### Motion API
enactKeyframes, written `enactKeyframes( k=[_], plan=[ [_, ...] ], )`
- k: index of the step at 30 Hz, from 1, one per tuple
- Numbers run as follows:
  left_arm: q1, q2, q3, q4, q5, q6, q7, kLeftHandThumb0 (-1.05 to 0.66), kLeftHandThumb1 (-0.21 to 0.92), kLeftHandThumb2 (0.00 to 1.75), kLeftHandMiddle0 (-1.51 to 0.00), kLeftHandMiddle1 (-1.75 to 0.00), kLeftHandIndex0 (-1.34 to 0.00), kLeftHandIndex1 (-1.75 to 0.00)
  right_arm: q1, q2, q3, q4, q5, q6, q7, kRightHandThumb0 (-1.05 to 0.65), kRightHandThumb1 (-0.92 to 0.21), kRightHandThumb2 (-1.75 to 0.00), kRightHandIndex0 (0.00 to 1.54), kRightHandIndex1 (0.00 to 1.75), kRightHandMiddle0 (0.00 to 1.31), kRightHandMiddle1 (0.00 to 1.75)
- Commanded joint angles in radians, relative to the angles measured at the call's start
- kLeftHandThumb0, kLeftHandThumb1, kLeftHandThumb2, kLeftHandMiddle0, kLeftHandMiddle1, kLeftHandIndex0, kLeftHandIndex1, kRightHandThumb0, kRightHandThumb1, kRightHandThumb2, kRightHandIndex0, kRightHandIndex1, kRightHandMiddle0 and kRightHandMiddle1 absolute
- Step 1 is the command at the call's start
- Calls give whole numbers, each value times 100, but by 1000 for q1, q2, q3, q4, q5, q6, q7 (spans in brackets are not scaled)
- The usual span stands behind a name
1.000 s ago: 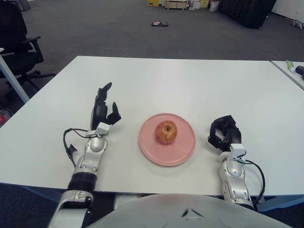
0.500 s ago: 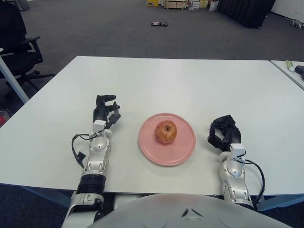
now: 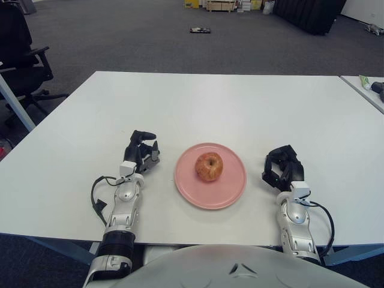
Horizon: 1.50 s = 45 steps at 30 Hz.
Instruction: Put the apple into the plate.
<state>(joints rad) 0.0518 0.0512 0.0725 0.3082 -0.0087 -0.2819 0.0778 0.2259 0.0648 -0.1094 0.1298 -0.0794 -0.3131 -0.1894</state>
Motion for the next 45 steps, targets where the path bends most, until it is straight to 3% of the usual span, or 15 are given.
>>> enactKeyframes(
  k=[1,14,45],
  plan=[
    [1,-4,-8,-5,2,-12,-18,-40,61,95,-57,-175,-39,-175,-22,0,0,16,12,-10,1,-41,-54,-105,60,134,44,175],
    [-1,7,-22,34,51,-14,-15,-40,58,99,-60,-175,-41,-175,-40,0,2,37,43,-38,31,-41,-56,-101,59,135,42,175],
    [13,-6,-28,28,36,-1,-35,-39,63,93,-52,-175,-37,-175,-38,9,7,30,26,-18,7,-41,-56,-102,60,135,42,175]
  ],
)
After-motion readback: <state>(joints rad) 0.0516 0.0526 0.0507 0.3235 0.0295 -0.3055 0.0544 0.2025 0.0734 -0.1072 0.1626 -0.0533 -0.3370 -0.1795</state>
